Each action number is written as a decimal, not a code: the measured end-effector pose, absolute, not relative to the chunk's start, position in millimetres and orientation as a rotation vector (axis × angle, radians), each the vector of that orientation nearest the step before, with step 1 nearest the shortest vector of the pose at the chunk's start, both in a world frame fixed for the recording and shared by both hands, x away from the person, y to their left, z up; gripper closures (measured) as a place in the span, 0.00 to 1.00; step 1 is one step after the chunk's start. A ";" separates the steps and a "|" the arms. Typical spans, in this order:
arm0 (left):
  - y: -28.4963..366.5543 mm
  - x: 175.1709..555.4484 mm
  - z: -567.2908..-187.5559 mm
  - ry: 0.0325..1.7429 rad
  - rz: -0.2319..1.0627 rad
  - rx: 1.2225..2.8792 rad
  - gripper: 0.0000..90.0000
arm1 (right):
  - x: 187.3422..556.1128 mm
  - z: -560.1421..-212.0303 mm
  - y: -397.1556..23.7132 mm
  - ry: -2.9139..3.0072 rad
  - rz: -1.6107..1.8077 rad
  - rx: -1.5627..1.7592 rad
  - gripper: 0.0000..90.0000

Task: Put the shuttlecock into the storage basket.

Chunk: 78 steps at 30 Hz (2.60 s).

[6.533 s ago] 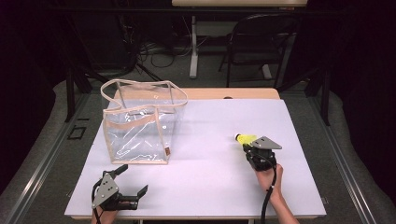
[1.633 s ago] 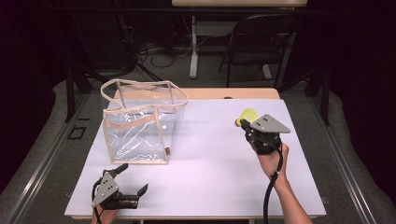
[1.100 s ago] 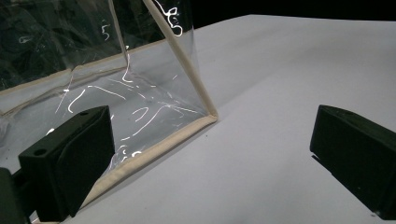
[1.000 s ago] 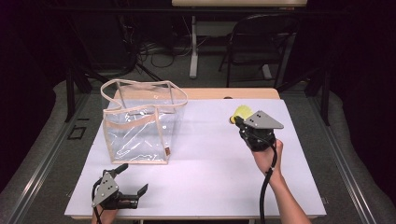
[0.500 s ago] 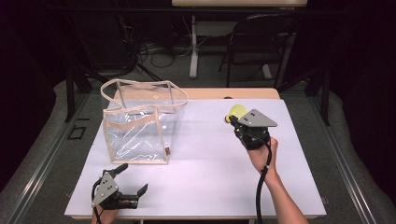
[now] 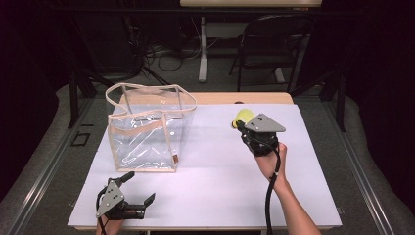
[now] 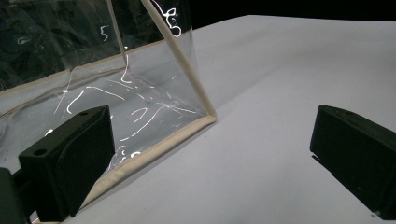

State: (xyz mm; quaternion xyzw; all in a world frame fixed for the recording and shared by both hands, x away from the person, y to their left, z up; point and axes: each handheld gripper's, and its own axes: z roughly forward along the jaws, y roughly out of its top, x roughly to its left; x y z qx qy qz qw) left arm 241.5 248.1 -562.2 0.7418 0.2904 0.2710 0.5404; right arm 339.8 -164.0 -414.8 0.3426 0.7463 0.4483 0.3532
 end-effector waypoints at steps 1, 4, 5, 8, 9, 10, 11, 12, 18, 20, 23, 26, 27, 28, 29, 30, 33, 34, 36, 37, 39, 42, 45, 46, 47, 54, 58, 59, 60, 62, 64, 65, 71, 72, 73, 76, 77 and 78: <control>248.1 241.3 -562.2 0.690 0.643 1.763 0.00 | 340.1 -415.0 -163.6 1.930 1.161 0.884 1.00; 248.0 241.2 -562.1 0.690 0.644 1.763 0.00 | 341.2 -415.0 -161.5 1.933 1.162 0.883 1.00; 248.0 241.2 -562.1 0.690 0.645 1.763 0.00 | 341.7 -414.4 -160.3 1.933 1.162 0.880 1.00; 248.2 241.2 -562.0 0.690 0.645 1.763 0.00 | 341.9 -414.2 -159.0 1.936 1.162 0.876 1.00; 248.3 241.1 -562.0 0.690 0.645 1.763 0.00 | 342.1 -414.4 -158.4 1.937 1.163 0.875 1.00; 248.3 241.1 -562.0 0.690 0.645 1.763 0.00 | 342.4 -414.6 -157.8 1.936 1.163 0.874 1.00; 248.3 241.0 -561.9 0.689 0.645 1.763 0.00 | 342.6 -414.8 -157.2 1.936 1.164 0.874 1.00; 248.4 241.0 -561.9 0.689 0.645 1.763 0.00 | 343.0 -414.8 -156.7 1.937 1.165 0.873 1.00; 248.1 241.2 -562.1 0.690 0.644 1.765 0.00 | 344.8 -413.4 -152.3 1.947 1.170 0.864 1.00; 248.0 241.3 -562.2 0.689 0.643 1.765 0.00 | 345.5 -412.6 -151.4 1.946 1.173 0.859 1.00; 248.3 241.0 -562.0 0.690 0.643 1.764 0.00 | 346.5 -411.6 -149.8 1.945 1.175 0.858 1.00; 248.4 241.1 -562.0 0.690 0.644 1.764 0.00 | 348.2 -410.7 -147.2 1.945 1.178 0.857 1.00; 248.3 241.1 -562.0 0.690 0.644 1.764 0.00 | 348.2 -410.7 -147.2 1.945 1.178 0.857 1.00; 248.2 241.1 -562.0 0.690 0.643 1.764 0.00 | 348.4 -410.6 -146.9 1.944 1.180 0.856 1.00; 248.1 241.1 -562.1 0.691 0.643 1.764 0.00 | 348.9 -410.3 -146.3 1.945 1.181 0.855 1.00; 248.1 241.1 -562.1 0.691 0.644 1.765 0.00 | 349.2 -410.1 -145.7 1.944 1.182 0.856 1.00; 248.4 241.2 -562.1 0.691 0.644 1.764 0.00 | 350.7 -409.1 -144.0 1.944 1.186 0.856 1.00; 248.4 241.2 -562.1 0.691 0.644 1.764 0.00 | 351.3 -408.4 -143.2 1.943 1.189 0.854 1.00; 248.5 241.1 -562.0 0.691 0.643 1.763 0.00 | 351.9 -407.4 -142.0 1.944 1.190 0.851 1.00; 248.5 241.1 -562.0 0.691 0.645 1.763 0.00 | 352.2 -406.8 -141.4 1.944 1.190 0.851 1.00; 248.5 241.1 -562.0 0.691 0.643 1.763 0.00 | 353.3 -406.0 -139.9 1.944 1.192 0.848 1.00; 248.5 241.4 -562.2 0.690 0.642 1.762 0.00 | 354.7 -404.5 -137.8 1.944 1.193 0.844 1.00; 248.6 241.4 -562.2 0.691 0.642 1.762 0.00 | 356.2 -402.6 -135.9 1.944 1.195 0.840 1.00; 248.7 241.3 -562.1 0.692 0.643 1.763 0.00 | 356.8 -401.9 -135.2 1.943 1.194 0.838 1.00; 248.7 241.3 -562.1 0.692 0.643 1.763 0.00 | 357.1 -401.1 -134.4 1.944 1.194 0.838 1.00; 248.7 241.1 -562.0 0.693 0.641 1.763 0.00 | 360.7 -396.7 -131.6 1.942 1.197 0.834 1.00; 248.8 241.0 -562.1 0.694 0.641 1.761 0.00 | 362.3 -394.3 -129.8 1.938 1.201 0.832 1.00; 248.9 241.0 -561.9 0.692 0.643 1.763 0.00 | 362.4 -393.9 -129.4 1.938 1.202 0.832 1.00; 248.9 241.0 -561.9 0.691 0.644 1.763 0.00 | 362.8 -393.1 -128.9 1.939 1.201 0.827 1.00; 248.9 241.0 -562.0 0.692 0.643 1.763 0.00 | 363.2 -392.1 -127.7 1.937 1.205 0.827 1.00; 249.0 241.1 -562.0 0.691 0.642 1.763 0.00 | 363.6 -390.9 -126.6 1.937 1.206 0.825 1.00; 248.9 241.0 -561.9 0.690 0.642 1.763 0.00 | 363.7 -390.2 -126.1 1.936 1.208 0.821 1.00; 248.9 240.8 -561.9 0.692 0.642 1.760 0.00 | 364.2 -385.6 -121.3 1.935 1.214 0.808 1.00; 249.0 240.9 -562.0 0.693 0.640 1.759 0.00 | 364.3 -384.8 -120.5 1.935 1.215 0.803 1.00; 249.0 240.9 -562.0 0.693 0.641 1.759 0.00 | 364.3 -383.8 -119.5 1.934 1.218 0.802 1.00; 249.2 240.8 -562.0 0.694 0.640 1.758 0.00 | 365.1 -381.2 -117.8 1.931 1.219 0.797 1.00; 249.1 240.8 -562.1 0.694 0.640 1.758 0.00 | 365.3 -380.4 -117.2 1.929 1.220 0.797 1.00; 249.1 240.8 -562.0 0.694 0.640 1.758 0.00 | 365.6 -379.6 -116.6 1.929 1.219 0.796 1.00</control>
